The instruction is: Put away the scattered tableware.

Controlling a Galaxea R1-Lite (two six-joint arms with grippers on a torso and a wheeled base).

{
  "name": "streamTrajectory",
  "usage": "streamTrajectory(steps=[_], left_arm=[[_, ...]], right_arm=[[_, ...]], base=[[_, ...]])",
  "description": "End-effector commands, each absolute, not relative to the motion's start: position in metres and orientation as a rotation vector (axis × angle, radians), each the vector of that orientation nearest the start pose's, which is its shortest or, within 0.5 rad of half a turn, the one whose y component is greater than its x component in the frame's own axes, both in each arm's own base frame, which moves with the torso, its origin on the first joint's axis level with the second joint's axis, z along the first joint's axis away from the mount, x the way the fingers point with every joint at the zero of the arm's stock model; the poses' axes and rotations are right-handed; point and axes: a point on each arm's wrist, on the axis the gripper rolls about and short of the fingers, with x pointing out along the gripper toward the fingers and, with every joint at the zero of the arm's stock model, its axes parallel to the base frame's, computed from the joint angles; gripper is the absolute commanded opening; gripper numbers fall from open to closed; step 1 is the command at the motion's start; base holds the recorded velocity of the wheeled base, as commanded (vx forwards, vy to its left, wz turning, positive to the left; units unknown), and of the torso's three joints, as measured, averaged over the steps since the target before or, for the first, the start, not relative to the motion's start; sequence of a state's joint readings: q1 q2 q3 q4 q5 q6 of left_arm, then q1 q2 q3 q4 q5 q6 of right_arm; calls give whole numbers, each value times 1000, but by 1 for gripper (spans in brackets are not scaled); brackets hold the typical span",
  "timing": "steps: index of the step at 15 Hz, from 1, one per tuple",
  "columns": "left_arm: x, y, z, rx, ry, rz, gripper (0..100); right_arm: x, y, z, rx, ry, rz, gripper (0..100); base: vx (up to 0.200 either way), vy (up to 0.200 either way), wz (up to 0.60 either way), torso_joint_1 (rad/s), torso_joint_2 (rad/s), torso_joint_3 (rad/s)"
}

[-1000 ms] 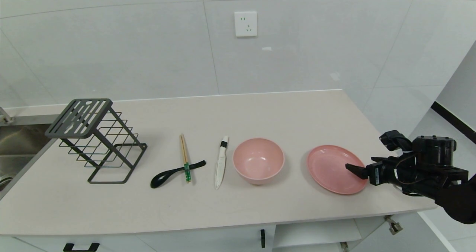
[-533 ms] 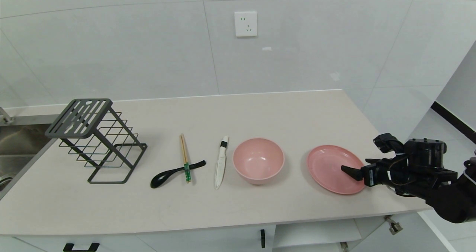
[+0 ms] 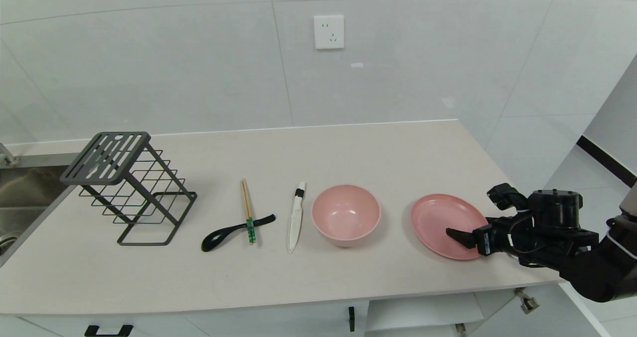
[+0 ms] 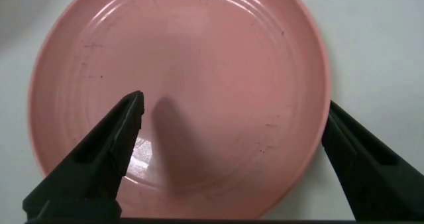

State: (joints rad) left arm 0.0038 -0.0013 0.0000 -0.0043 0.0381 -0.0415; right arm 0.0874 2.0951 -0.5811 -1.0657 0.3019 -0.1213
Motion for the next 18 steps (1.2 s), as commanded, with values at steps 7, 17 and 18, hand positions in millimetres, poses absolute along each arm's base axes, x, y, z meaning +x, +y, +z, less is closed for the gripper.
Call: streamTrajectory(steps=[7,17,18], left_arm=[[-23,1,76,-43,-6,43,100],[-23,1,76,-40,-5,40,100],[-23,1,76,-38,-5,40,100]], right_arm=[[327,35,38,-63,445,406,0],[319,26,93,-77,272,369,0],[312,25,109,-82,205,366,0]], base=[[0,0,0,0,0,0],[0,0,0,0,0,0],[0,0,0,0,0,0]])
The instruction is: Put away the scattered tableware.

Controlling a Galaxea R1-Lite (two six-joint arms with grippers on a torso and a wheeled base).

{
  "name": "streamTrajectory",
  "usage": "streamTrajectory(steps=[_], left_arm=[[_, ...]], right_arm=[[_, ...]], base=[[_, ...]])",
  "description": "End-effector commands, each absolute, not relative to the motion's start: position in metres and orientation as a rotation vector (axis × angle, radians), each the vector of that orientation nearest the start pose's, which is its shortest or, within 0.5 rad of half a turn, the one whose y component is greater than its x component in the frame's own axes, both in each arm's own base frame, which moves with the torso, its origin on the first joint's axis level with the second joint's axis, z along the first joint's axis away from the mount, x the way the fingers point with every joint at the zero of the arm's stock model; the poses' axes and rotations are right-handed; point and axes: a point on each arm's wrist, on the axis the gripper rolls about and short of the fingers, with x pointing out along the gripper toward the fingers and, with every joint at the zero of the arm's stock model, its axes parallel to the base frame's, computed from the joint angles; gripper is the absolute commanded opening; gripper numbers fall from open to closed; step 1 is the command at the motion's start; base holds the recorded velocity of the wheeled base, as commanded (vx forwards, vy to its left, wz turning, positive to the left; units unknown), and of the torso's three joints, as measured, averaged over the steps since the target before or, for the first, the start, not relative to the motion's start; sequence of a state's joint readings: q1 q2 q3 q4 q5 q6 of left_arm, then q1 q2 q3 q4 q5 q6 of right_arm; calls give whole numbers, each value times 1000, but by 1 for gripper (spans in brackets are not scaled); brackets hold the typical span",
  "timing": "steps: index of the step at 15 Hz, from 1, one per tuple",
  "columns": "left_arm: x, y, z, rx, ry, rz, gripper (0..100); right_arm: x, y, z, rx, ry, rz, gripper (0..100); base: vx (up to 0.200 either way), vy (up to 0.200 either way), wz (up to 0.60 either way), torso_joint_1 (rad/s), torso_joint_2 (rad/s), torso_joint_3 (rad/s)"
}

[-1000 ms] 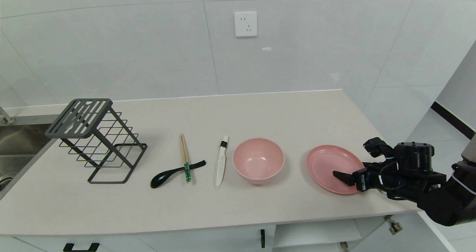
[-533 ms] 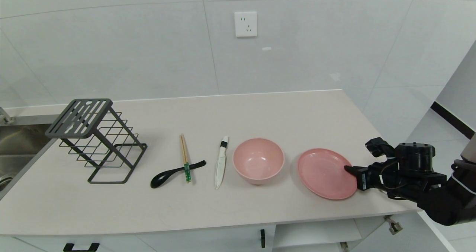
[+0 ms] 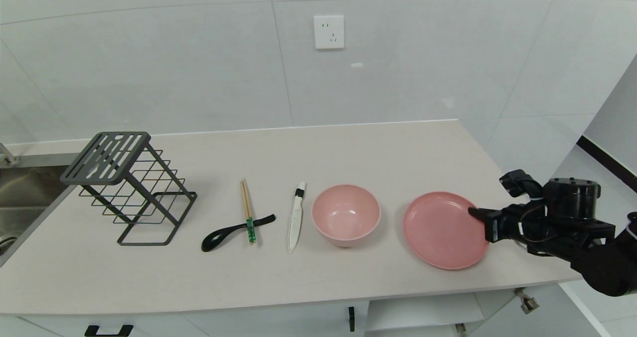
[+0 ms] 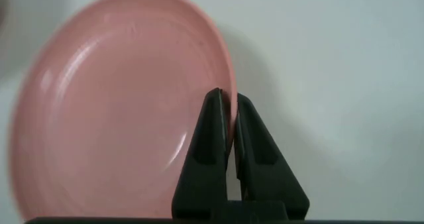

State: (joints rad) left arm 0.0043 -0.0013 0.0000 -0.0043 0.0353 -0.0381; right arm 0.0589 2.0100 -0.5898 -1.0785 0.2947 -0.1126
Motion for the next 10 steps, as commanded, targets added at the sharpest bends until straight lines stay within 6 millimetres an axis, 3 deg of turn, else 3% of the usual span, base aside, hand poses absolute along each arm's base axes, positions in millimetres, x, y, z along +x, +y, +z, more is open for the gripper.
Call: streamTrajectory(steps=[1,6,10], left_arm=[[-23,1,76,-38,-5,41,100],[-23,0,77,-38,-16,27,100],[-25,-2,94,-28,-184,-75,100]], right_arm=[[306,24,116,-85,176,365,0],[262,19,143,-91,69,354,0],[248,11,155,-88,-62,317,0]], base=[[0,0,0,0,0,0],[0,0,0,0,0,0],[0,0,0,0,0,0]])
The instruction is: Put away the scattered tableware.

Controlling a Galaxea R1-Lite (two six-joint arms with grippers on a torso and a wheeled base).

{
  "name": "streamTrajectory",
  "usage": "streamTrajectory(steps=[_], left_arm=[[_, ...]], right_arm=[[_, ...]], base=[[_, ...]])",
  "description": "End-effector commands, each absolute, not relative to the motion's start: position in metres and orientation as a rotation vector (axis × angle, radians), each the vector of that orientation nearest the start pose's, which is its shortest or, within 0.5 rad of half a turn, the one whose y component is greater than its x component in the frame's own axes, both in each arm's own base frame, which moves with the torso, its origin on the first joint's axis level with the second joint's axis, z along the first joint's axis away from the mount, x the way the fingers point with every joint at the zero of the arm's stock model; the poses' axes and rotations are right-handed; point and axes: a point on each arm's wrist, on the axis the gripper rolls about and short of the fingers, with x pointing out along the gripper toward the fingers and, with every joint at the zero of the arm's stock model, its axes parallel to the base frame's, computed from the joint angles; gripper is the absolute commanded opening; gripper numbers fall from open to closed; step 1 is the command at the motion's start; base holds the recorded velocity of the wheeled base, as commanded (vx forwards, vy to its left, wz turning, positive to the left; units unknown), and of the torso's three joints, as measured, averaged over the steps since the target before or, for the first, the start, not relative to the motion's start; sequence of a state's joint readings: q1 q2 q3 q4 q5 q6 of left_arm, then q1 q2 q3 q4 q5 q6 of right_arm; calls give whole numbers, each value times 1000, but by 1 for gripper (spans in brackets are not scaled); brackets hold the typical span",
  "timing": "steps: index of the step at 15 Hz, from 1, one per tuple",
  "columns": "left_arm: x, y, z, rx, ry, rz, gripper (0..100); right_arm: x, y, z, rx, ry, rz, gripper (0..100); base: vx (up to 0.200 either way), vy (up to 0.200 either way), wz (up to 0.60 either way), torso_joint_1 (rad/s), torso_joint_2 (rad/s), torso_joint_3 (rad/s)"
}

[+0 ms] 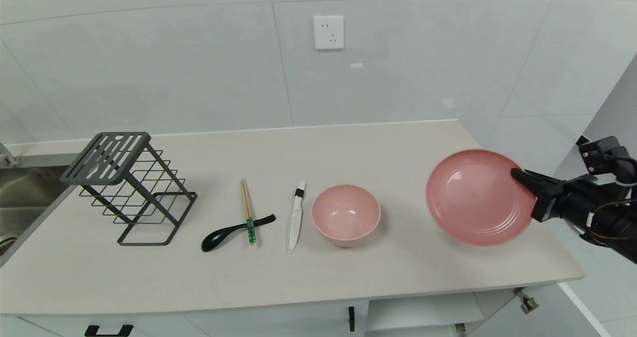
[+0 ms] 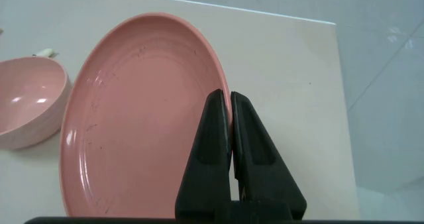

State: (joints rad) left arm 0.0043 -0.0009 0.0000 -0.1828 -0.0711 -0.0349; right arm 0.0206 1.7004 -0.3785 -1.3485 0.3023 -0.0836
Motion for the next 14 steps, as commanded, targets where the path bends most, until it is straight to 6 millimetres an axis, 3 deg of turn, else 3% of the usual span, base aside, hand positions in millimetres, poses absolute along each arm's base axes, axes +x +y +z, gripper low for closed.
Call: streamTrajectory(steps=[1,3,5,8,12,14], left_arm=[[-25,-3,94,-24,-174,-116,100],[-24,-7,110,-11,-156,-295,100],[-17,-9,140,-6,-124,-387,100],[0,-10,159,-7,-74,-478,100],[26,-15,167,74,-45,-685,100],[55,-21,170,94,2,-808,100]], right_arm=[[243,10,160,-86,-82,315,0],[232,10,171,-82,-128,313,0],[212,10,167,-80,-113,315,0],[178,9,166,-80,-123,317,0],[173,9,165,-77,-122,314,0],[172,7,173,-84,-163,304,0]], base=[[0,0,0,0,0,0],[0,0,0,0,0,0],[0,0,0,0,0,0],[0,0,0,0,0,0],[0,0,0,0,0,0],[0,0,0,0,0,0]])
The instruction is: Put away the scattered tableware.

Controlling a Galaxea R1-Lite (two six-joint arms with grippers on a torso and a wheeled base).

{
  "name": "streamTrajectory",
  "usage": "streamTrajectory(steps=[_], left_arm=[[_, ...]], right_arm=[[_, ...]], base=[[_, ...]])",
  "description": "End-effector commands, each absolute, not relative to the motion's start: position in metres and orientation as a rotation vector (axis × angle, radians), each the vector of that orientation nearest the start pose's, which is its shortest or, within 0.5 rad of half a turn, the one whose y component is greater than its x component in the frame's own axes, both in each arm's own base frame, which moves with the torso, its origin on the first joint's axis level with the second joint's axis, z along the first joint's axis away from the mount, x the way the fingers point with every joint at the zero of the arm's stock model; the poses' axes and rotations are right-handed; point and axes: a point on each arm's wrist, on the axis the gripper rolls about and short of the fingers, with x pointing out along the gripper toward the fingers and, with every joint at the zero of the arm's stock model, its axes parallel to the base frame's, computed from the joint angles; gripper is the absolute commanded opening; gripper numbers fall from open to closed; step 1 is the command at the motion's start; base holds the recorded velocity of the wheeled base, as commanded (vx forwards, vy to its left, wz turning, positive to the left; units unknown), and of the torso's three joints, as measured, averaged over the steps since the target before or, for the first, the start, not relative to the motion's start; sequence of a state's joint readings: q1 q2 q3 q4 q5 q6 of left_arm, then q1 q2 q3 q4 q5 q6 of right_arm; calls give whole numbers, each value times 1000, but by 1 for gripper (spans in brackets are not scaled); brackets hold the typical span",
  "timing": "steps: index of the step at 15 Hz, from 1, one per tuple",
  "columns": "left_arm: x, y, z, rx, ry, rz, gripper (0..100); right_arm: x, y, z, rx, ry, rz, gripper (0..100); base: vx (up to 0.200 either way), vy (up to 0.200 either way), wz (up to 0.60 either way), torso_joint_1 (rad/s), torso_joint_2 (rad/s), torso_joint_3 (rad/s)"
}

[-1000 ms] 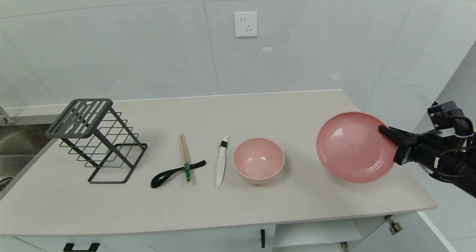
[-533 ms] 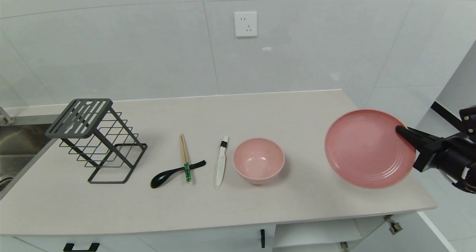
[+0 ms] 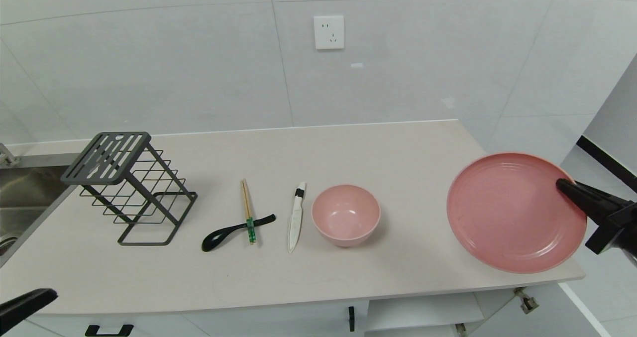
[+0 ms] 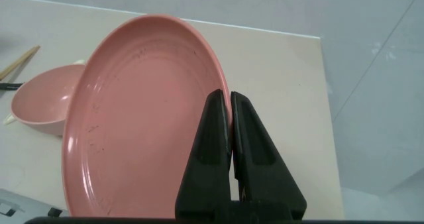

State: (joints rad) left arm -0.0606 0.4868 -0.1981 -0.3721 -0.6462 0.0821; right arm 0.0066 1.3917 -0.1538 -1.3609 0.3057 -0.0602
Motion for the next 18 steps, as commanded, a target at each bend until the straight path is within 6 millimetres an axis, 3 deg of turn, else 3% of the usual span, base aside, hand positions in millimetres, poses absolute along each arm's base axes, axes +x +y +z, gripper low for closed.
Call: streamTrajectory(steps=[1,5,9,13,18], left_arm=[[61,-23,170,92,8,-839,100],[104,-32,167,66,74,-863,100],[128,-35,153,48,227,-698,100],[157,-62,164,-106,314,-743,100],[191,-79,158,-102,375,-737,100]], right_arm=[[172,7,174,-85,-166,304,0],[167,7,180,-90,-200,303,0],[165,7,181,-91,-207,303,0],[165,7,180,-92,-203,304,0],[166,7,180,-96,-201,304,0]], base=[[0,0,0,0,0,0],[0,0,0,0,0,0],[0,0,0,0,0,0],[0,0,0,0,0,0],[0,0,0,0,0,0]])
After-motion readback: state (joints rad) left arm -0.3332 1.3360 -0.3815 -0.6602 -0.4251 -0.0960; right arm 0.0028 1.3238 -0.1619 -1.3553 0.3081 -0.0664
